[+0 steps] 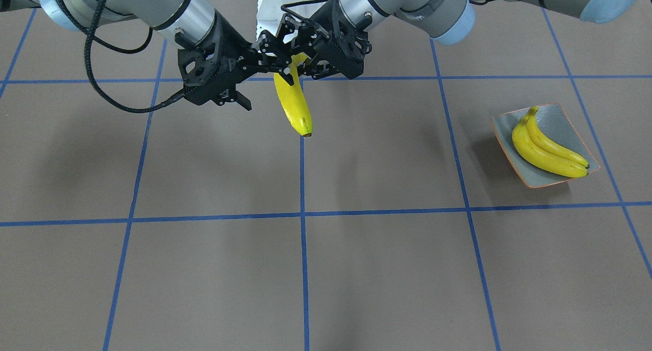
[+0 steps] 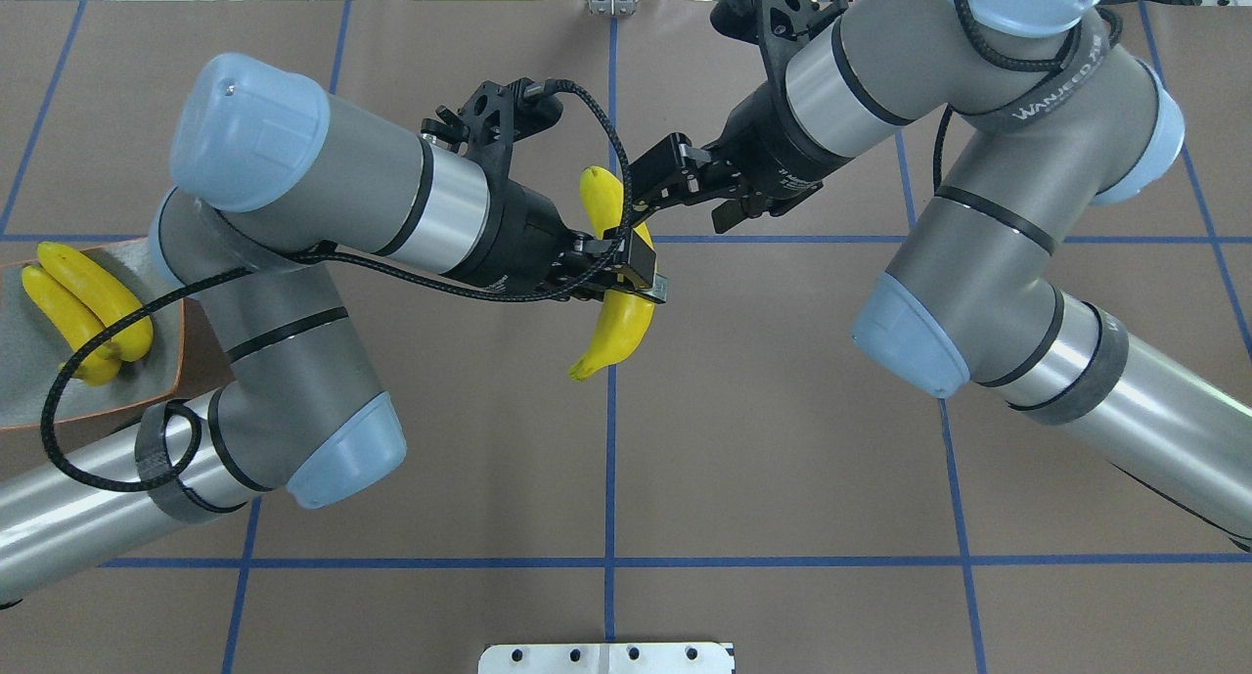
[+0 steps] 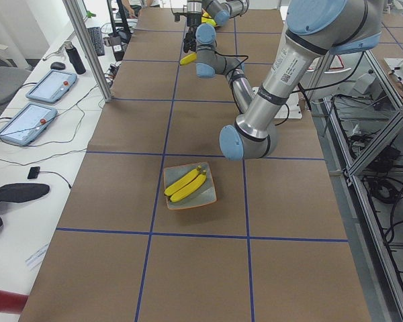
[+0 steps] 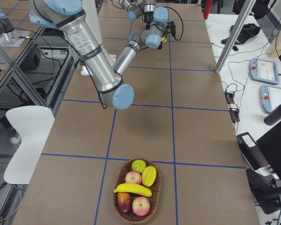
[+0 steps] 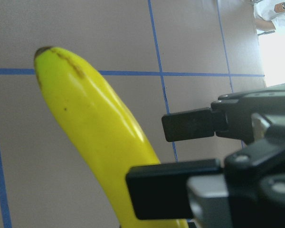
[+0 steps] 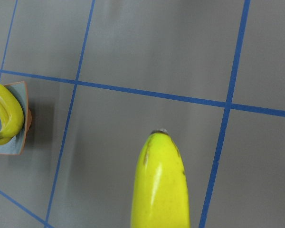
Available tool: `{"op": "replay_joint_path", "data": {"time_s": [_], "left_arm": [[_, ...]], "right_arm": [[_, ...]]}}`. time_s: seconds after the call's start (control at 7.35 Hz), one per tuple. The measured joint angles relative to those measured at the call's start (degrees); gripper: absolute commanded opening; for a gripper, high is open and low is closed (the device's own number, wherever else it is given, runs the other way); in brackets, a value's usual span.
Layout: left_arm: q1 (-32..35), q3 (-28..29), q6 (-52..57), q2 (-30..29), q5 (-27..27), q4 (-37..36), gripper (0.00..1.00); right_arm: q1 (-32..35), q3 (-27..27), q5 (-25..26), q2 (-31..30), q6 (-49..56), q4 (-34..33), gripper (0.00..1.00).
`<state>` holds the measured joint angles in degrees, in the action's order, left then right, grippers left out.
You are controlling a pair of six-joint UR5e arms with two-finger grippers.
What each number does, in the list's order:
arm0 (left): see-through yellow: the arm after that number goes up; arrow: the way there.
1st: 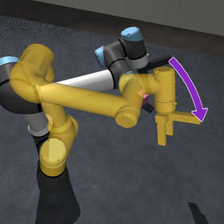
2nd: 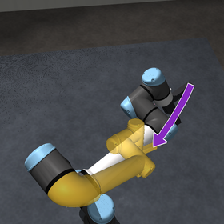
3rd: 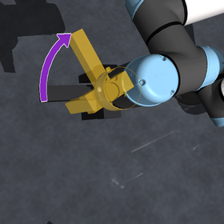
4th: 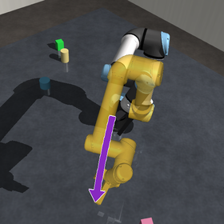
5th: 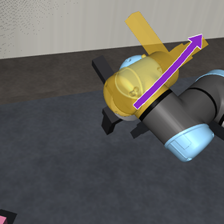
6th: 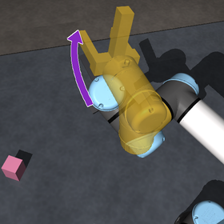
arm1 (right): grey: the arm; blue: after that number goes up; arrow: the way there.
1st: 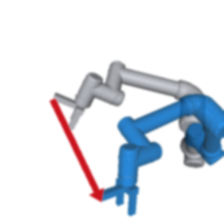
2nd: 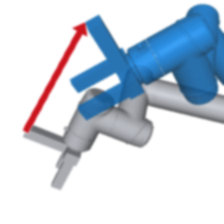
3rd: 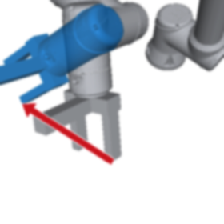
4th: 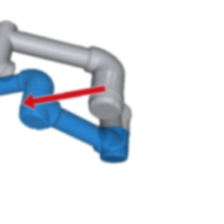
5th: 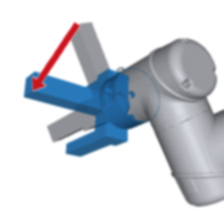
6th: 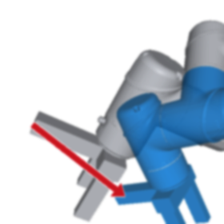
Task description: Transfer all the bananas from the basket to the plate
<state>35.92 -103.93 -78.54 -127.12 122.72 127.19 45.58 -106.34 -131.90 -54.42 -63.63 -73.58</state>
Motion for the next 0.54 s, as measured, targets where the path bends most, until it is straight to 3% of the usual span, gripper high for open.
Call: {"op": "replay_joint_path", "data": {"time_s": [0.54], "left_arm": [[4.68,-11.28,-3.91,12.93,-0.27,-10.51,0.00]], "right_arm": [[1.45,-1.37,0.26,-6.82,0.01,-0.05,1.00]]}}
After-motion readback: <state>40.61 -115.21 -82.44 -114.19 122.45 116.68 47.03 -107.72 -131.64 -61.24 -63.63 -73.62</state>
